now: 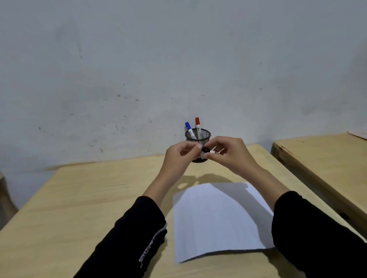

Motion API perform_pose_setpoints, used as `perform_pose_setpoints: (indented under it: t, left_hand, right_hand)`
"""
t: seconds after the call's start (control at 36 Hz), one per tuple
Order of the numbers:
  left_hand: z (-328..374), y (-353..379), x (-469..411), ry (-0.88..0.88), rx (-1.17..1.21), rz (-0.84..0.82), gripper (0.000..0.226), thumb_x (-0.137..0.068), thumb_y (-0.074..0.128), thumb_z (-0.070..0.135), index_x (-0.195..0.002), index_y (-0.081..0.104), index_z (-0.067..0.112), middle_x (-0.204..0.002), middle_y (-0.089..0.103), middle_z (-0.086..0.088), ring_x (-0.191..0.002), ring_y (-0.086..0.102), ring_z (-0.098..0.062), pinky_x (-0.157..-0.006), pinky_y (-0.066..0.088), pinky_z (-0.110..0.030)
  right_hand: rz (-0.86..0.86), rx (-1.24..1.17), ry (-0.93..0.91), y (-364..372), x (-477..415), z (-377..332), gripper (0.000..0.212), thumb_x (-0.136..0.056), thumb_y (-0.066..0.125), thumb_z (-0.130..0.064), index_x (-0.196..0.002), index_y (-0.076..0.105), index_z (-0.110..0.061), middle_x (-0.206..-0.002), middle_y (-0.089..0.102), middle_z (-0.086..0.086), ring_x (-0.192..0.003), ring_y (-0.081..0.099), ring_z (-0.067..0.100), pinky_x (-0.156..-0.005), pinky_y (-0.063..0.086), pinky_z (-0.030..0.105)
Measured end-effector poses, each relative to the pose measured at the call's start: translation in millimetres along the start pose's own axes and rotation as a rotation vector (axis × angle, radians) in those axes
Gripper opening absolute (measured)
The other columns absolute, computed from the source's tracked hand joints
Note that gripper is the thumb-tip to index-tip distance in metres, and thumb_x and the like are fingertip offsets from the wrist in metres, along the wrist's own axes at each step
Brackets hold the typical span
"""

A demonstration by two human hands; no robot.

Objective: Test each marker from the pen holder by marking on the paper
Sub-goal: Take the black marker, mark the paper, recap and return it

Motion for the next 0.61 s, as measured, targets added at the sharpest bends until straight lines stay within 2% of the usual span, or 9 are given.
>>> perform_pose_setpoints:
  t: [0.11,0.17,0.22,0.31,0.39,0.5,0.61]
  left_hand:
    - [-3,-1,16,-0.012,-0.072,-0.016,0.01,-0.085,0.067,0.011,-0.09,0.071,0.003,-0.073,0.07,-0.009,-0.067,0.066,-0.012,-0.072,0.056,-0.023]
    - [-4,-3,21,-0.031,-0.054,0.001,0.005,-0.083,0.069,0.009,-0.084,0.071,0.005,-0.072,0.068,-0.012,-0.065,0.066,-0.013,-0.071,0.056,-0.024]
    - [-4,-6,26,-0.056,-0.025,0.022,0.003,-0.08,0.071,0.006,-0.078,0.07,0.008,-0.07,0.066,-0.015,-0.067,0.065,-0.018,-0.074,0.057,-0.028]
    - [-1,-11,31,-0.08,0.045,0.041,0.012,-0.079,0.07,0.001,-0.072,0.068,0.009,-0.062,0.064,-0.008,-0.062,0.067,-0.016,-0.071,0.058,-0.026]
    - [0,-24,34,-0.096,0.149,0.077,0.011,-0.081,0.068,-0.002,-0.074,0.067,0.007,-0.06,0.069,-0.002,-0.059,0.068,-0.012,-0.068,0.057,-0.021]
    - [-4,-42,40,-0.11,0.25,0.132,0.012,-0.083,0.065,-0.003,-0.075,0.067,0.006,-0.061,0.071,-0.003,-0.061,0.068,-0.012,-0.073,0.058,-0.021]
    - [-12,-48,46,-0.154,0.343,0.135,0.01,-0.084,0.062,-0.001,-0.078,0.065,0.006,-0.065,0.072,-0.003,-0.064,0.069,-0.011,-0.071,0.057,-0.017]
  right_hand:
    - [-0.057,0.066,-0.008,5,10,-3,0.019,-0.069,0.081,-0.016,-0.086,0.072,-0.012,-0.078,0.07,0.005,-0.063,0.055,0.005,-0.058,0.04,0.01]
    - [-0.082,0.08,-0.02,8,15,-7,0.019,-0.069,0.081,-0.017,-0.085,0.072,-0.012,-0.078,0.07,0.006,-0.063,0.054,0.007,-0.058,0.04,0.011]
    - [-0.112,0.069,-0.029,11,20,-10,0.017,-0.071,0.08,-0.019,-0.085,0.072,-0.012,-0.079,0.069,0.007,-0.065,0.053,0.007,-0.06,0.043,0.018]
    - [-0.172,0.065,-0.016,15,27,-10,0.013,-0.076,0.076,-0.018,-0.087,0.07,-0.014,-0.086,0.07,0.007,-0.071,0.057,0.011,-0.066,0.048,0.027]
    - [-0.2,0.039,0.028,11,31,-5,0.008,-0.08,0.073,-0.017,-0.084,0.069,-0.023,-0.087,0.071,0.003,-0.069,0.06,0.012,-0.063,0.045,0.021]
    - [-0.159,-0.076,0.099,-1,35,3,0.011,-0.077,0.075,-0.015,-0.086,0.072,-0.019,-0.076,0.071,-0.005,-0.064,0.065,0.009,-0.057,0.043,0.011]
    - [0.0,-0.36,0.174,-11,40,6,0.013,-0.075,0.074,-0.002,-0.085,0.071,-0.009,-0.067,0.07,-0.001,-0.062,0.064,0.007,-0.059,0.051,0.016]
Point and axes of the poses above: each hand's wrist, its own x-axis away from the middle knuckle, its own y-axis out of the palm, z = x × y, the point moved 7 cm from there along -x, towards the middle knuckle
